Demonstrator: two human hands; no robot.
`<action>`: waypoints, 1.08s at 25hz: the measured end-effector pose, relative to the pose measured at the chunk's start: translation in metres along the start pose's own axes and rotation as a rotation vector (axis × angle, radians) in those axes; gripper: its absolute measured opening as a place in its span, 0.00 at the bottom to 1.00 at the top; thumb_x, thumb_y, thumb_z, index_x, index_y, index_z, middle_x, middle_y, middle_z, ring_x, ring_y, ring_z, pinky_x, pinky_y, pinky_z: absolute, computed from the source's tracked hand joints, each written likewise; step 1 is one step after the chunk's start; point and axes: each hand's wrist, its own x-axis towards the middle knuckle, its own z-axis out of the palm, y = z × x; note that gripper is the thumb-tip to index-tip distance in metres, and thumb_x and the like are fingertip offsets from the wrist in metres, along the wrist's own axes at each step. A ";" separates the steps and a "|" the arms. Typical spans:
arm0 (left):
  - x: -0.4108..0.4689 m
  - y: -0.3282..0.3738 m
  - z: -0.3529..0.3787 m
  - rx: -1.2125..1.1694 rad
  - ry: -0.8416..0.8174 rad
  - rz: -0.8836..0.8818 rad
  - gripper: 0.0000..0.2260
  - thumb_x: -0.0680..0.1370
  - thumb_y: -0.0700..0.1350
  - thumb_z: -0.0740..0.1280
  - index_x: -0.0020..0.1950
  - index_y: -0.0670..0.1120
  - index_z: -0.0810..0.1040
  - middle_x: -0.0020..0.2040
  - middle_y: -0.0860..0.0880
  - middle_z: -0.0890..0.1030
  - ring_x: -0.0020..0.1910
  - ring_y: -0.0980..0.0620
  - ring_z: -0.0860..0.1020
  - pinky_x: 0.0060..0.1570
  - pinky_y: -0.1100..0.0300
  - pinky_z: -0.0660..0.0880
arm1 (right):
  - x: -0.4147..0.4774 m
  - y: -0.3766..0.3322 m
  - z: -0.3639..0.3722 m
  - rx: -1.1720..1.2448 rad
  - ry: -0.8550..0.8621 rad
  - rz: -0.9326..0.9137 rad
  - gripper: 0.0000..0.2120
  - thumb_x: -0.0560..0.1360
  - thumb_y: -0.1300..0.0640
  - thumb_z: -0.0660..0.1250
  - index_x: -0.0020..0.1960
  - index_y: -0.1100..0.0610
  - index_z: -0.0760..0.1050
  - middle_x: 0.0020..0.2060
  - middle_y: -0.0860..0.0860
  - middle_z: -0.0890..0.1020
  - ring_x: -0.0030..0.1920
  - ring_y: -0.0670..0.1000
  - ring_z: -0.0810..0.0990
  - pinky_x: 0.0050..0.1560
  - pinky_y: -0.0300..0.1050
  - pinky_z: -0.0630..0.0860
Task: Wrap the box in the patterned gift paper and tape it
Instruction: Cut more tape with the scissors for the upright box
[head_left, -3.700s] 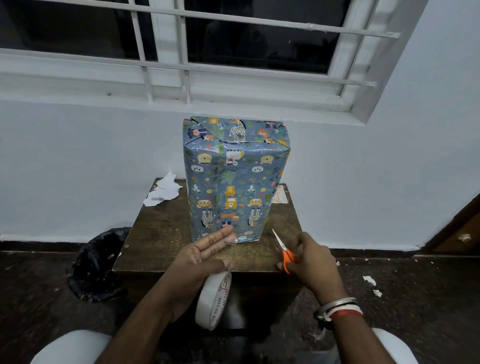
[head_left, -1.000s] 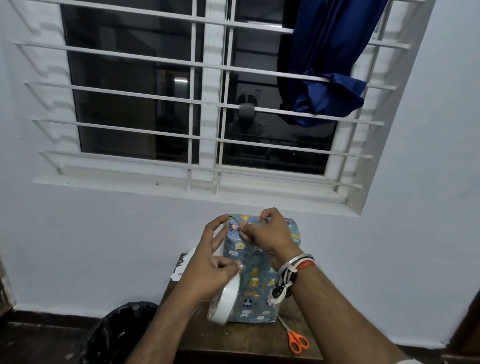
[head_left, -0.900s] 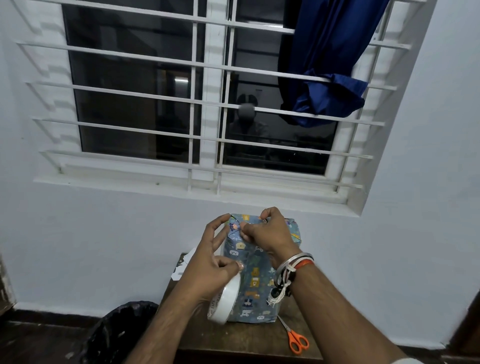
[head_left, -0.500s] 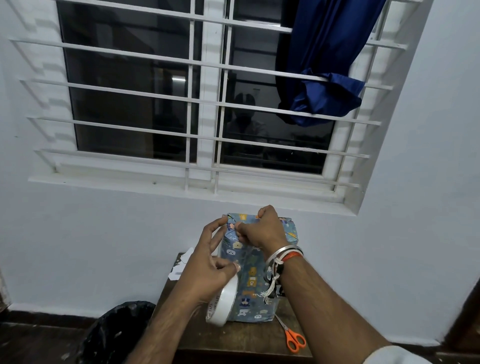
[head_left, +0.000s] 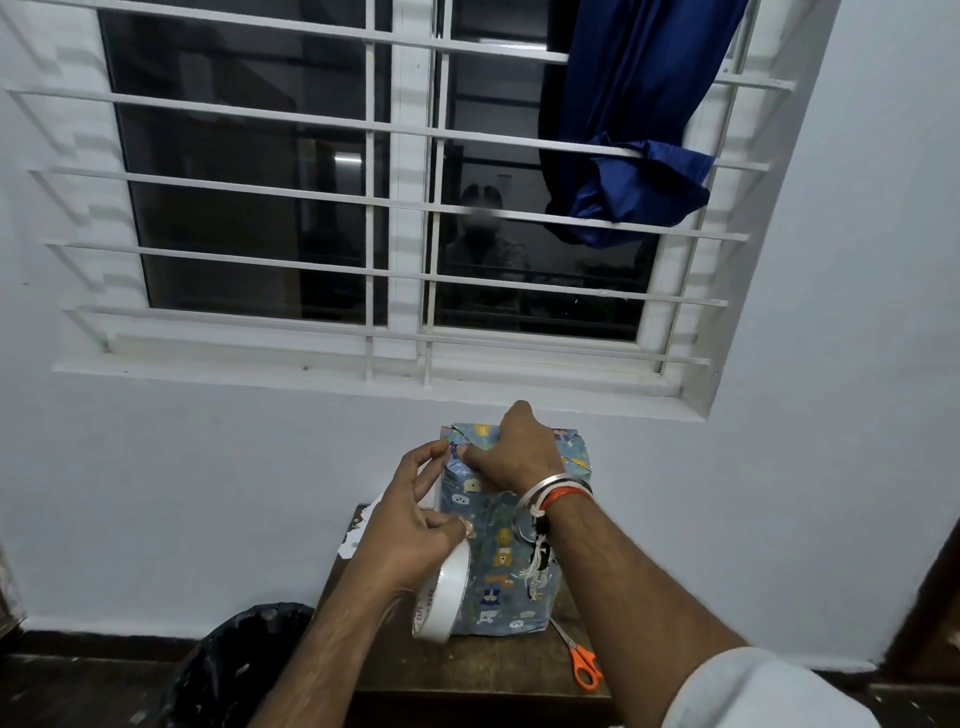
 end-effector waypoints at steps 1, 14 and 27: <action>0.001 0.000 0.000 -0.001 0.004 0.002 0.36 0.73 0.30 0.72 0.65 0.68 0.70 0.72 0.65 0.73 0.43 0.35 0.85 0.51 0.38 0.80 | -0.001 0.001 0.000 0.011 0.000 -0.012 0.28 0.74 0.47 0.76 0.63 0.60 0.66 0.50 0.55 0.77 0.48 0.57 0.76 0.44 0.45 0.69; -0.016 0.010 0.013 -0.050 0.142 0.115 0.28 0.76 0.29 0.71 0.61 0.59 0.71 0.65 0.70 0.75 0.41 0.44 0.86 0.44 0.55 0.82 | -0.030 0.033 0.010 0.392 0.163 -0.333 0.12 0.78 0.57 0.72 0.44 0.53 0.68 0.29 0.47 0.74 0.28 0.44 0.69 0.32 0.35 0.68; -0.058 -0.067 0.049 -0.143 0.143 0.026 0.19 0.74 0.25 0.70 0.43 0.48 0.69 0.55 0.49 0.83 0.41 0.41 0.86 0.45 0.58 0.80 | -0.097 0.125 0.027 0.437 -0.075 -0.275 0.07 0.83 0.49 0.66 0.53 0.47 0.83 0.42 0.40 0.85 0.45 0.41 0.82 0.43 0.33 0.74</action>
